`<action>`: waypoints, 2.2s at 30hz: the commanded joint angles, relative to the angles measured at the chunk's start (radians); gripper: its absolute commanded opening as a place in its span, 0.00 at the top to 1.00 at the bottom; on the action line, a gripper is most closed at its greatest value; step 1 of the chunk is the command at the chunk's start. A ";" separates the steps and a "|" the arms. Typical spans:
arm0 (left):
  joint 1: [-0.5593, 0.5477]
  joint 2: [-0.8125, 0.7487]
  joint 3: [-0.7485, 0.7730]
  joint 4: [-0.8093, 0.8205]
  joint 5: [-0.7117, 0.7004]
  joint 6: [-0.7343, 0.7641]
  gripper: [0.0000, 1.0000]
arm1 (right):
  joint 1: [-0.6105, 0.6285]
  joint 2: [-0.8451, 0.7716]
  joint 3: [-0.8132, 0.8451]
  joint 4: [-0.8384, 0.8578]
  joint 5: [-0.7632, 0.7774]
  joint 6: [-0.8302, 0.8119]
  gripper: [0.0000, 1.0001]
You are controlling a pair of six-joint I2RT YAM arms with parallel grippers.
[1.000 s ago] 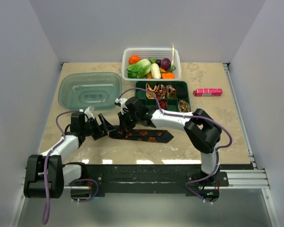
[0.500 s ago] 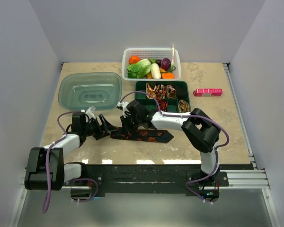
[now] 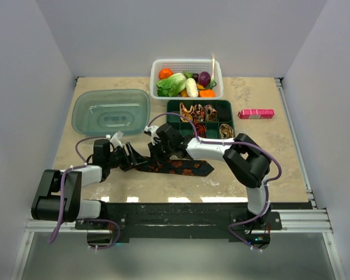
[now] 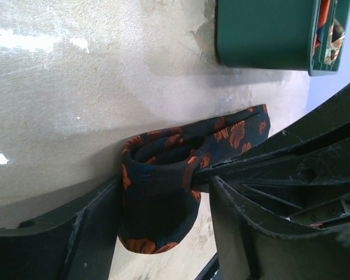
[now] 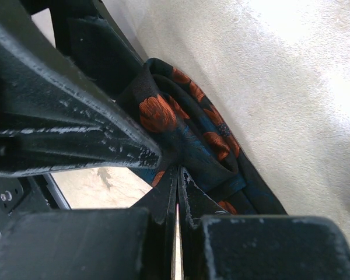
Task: Roll the ties
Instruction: Roll the tie at the center of the board.
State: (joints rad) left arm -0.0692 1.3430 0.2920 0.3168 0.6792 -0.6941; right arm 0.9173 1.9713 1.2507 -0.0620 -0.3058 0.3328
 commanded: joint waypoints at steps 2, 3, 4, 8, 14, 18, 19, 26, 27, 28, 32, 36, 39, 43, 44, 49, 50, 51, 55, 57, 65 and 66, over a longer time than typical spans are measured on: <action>-0.015 0.053 -0.051 0.091 0.013 -0.027 0.49 | 0.006 0.026 -0.022 -0.018 0.007 -0.001 1.00; -0.015 0.053 -0.051 0.094 0.016 -0.027 0.54 | 0.006 0.027 -0.020 -0.019 0.005 -0.001 1.00; -0.015 0.053 -0.051 0.097 0.016 -0.027 0.55 | 0.005 0.026 -0.022 -0.016 0.007 -0.001 1.00; -0.015 0.038 -0.047 0.099 0.016 -0.027 0.73 | 0.006 0.026 -0.017 -0.021 0.008 0.000 1.00; -0.015 0.004 -0.014 0.036 0.002 -0.016 0.98 | 0.006 0.015 -0.013 -0.024 0.020 -0.001 1.00; -0.015 -0.039 0.038 -0.074 -0.068 0.027 1.00 | 0.005 0.003 -0.005 -0.035 0.036 -0.006 1.00; -0.015 -0.048 0.064 -0.102 -0.085 0.036 1.00 | 0.006 0.001 -0.005 -0.039 0.039 -0.009 1.00; -0.017 -0.090 0.209 -0.405 -0.214 0.128 1.00 | 0.000 -0.058 -0.025 -0.032 0.076 -0.015 1.00; -0.021 -0.087 0.228 -0.441 -0.248 0.152 1.00 | -0.001 -0.083 -0.030 -0.030 0.082 -0.014 1.00; -0.027 -0.093 0.260 -0.499 -0.269 0.162 1.00 | -0.001 -0.091 -0.028 -0.036 0.094 -0.015 1.00; -0.073 -0.113 0.326 -0.608 -0.394 0.182 1.00 | -0.005 -0.107 -0.017 -0.052 0.102 -0.023 1.00; -0.151 -0.113 0.386 -0.686 -0.545 0.188 1.00 | -0.003 -0.092 -0.008 -0.050 0.088 -0.020 1.00; -0.176 -0.107 0.412 -0.729 -0.602 0.194 1.00 | -0.003 -0.083 -0.007 -0.042 0.077 -0.017 1.00; -0.205 -0.110 0.447 -0.789 -0.676 0.200 1.00 | -0.001 -0.078 -0.011 -0.021 0.068 -0.003 1.00; -0.219 -0.111 0.452 -0.797 -0.728 0.197 1.00 | -0.003 -0.078 -0.016 -0.013 0.063 0.003 1.00; -0.270 -0.113 0.490 -0.852 -0.828 0.196 1.00 | -0.003 -0.071 -0.014 0.040 0.010 0.034 1.00; -0.294 -0.110 0.498 -0.863 -0.871 0.191 1.00 | -0.003 -0.062 -0.004 0.042 0.005 0.034 1.00; -0.308 -0.101 0.512 -0.880 -0.894 0.188 1.00 | -0.003 -0.057 -0.002 0.044 -0.001 0.037 1.00; -0.383 -0.062 0.545 -0.926 -1.004 0.165 1.00 | -0.003 -0.048 0.013 0.054 -0.016 0.049 1.00; -0.426 -0.033 0.565 -0.949 -1.061 0.145 1.00 | -0.001 -0.035 0.016 0.082 -0.032 0.060 1.00; -0.556 0.061 0.641 -1.021 -1.210 0.096 1.00 | -0.001 0.012 0.021 0.151 -0.104 0.126 1.00; -0.564 0.070 0.647 -1.025 -1.218 0.093 1.00 | -0.001 0.015 0.021 0.145 -0.104 0.124 1.00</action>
State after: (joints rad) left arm -0.5976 1.3899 0.8825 -0.6689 -0.4248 -0.5594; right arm 0.9154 1.9713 1.2350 0.0307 -0.3637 0.4267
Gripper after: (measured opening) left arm 0.322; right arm 0.007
